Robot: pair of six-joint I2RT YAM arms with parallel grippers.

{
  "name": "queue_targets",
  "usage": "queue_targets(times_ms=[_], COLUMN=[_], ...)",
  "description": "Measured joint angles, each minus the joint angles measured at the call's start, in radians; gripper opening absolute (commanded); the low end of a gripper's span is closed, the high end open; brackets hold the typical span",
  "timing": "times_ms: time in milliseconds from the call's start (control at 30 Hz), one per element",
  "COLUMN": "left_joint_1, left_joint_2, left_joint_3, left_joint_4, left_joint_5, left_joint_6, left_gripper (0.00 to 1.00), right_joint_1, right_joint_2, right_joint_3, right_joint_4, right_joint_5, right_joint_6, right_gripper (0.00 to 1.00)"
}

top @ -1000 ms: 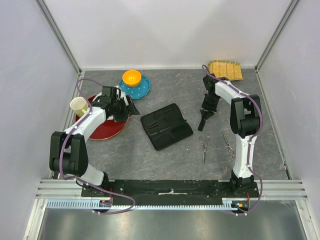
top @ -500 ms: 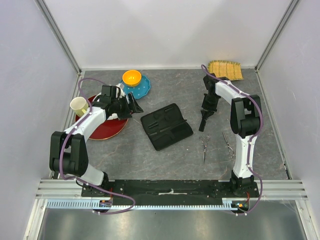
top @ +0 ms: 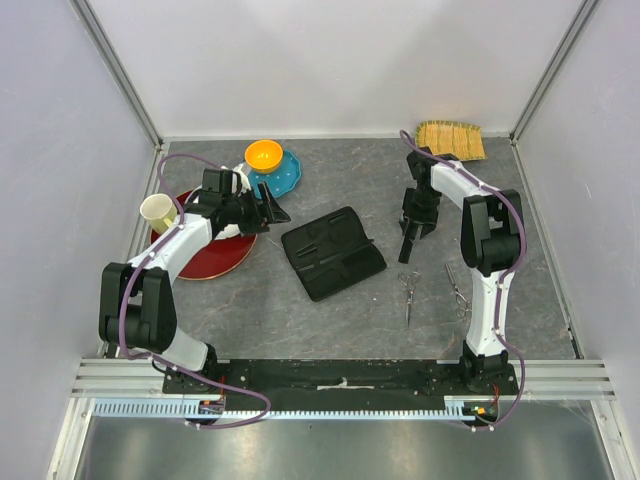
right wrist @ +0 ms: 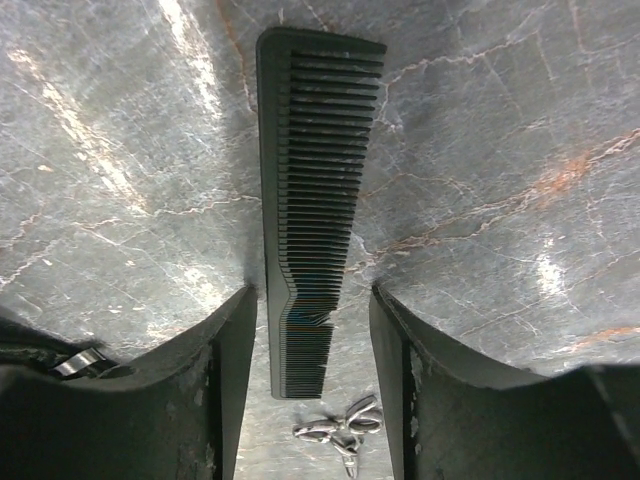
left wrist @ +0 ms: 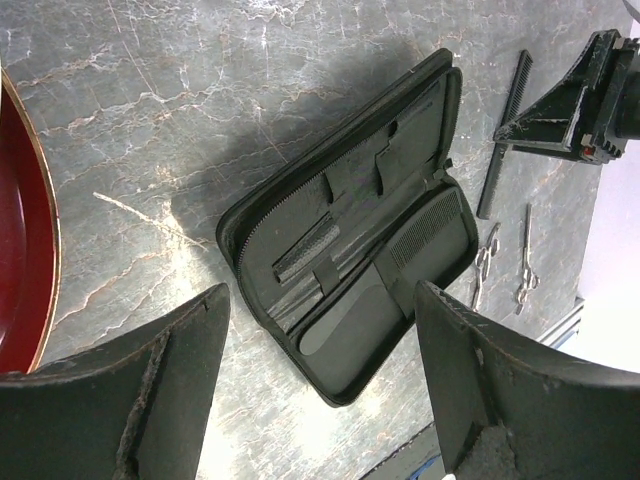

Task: Sort the hair-cutting tools

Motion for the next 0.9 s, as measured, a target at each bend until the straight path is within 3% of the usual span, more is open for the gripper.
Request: queue_targets(times_ms=[200, 900], left_joint_1=[0.0, 0.0], left_joint_2=[0.001, 0.001], left_joint_3=[0.0, -0.005], left_joint_4=[0.001, 0.001], left_joint_5=[0.012, 0.015], left_joint_6=[0.0, 0.0], left_gripper=[0.8, 0.8], right_joint_1=[0.0, -0.03], right_joint_2=[0.012, 0.071], right_joint_3=[0.01, 0.086], right_joint_4=[-0.011, -0.092], right_joint_5=[0.006, -0.05], right_joint_6=[-0.018, -0.055], right_gripper=[0.56, 0.28])
